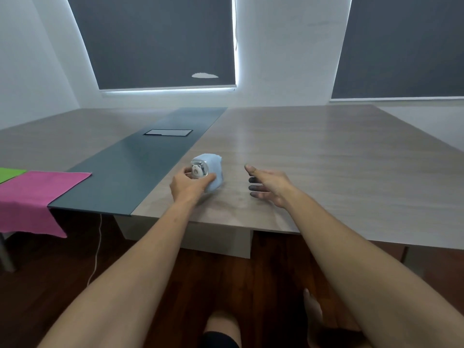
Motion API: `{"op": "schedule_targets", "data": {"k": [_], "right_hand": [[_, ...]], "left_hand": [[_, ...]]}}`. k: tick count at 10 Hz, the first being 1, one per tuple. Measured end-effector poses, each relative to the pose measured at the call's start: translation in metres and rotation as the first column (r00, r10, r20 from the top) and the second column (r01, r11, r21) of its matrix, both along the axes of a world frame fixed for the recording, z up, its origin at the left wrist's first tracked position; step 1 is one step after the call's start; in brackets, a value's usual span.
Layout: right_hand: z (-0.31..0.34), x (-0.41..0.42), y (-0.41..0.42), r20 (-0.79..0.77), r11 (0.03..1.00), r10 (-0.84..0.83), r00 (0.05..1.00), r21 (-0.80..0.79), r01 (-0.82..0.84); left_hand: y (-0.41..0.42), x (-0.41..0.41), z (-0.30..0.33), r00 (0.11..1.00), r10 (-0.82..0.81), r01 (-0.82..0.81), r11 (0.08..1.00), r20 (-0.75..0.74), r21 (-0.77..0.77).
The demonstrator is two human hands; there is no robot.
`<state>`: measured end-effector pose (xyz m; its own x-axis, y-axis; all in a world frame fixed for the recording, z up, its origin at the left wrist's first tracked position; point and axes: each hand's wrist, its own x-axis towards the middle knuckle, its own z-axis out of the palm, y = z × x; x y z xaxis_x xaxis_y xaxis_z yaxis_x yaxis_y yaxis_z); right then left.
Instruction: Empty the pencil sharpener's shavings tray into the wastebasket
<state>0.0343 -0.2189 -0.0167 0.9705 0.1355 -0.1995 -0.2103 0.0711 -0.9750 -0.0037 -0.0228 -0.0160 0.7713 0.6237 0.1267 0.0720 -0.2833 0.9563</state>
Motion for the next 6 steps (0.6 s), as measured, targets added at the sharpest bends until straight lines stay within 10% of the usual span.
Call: {"op": "schedule_targets", "data": {"k": [3,6], "right_hand": [[-0.012,0.009,-0.048,0.27,0.9,-0.274,0.923,-0.265,0.345],[-0.017,-0.001,-0.093,0.525,0.576,-0.122,0.842,-0.653,0.491]], "left_hand": [[0.004,-0.003,-0.017,0.996,0.08,-0.077,0.994,-0.038,0.082],[-0.009,0.003,-0.01,0.99,0.107,-0.132,0.941,0.094,0.313]]}}
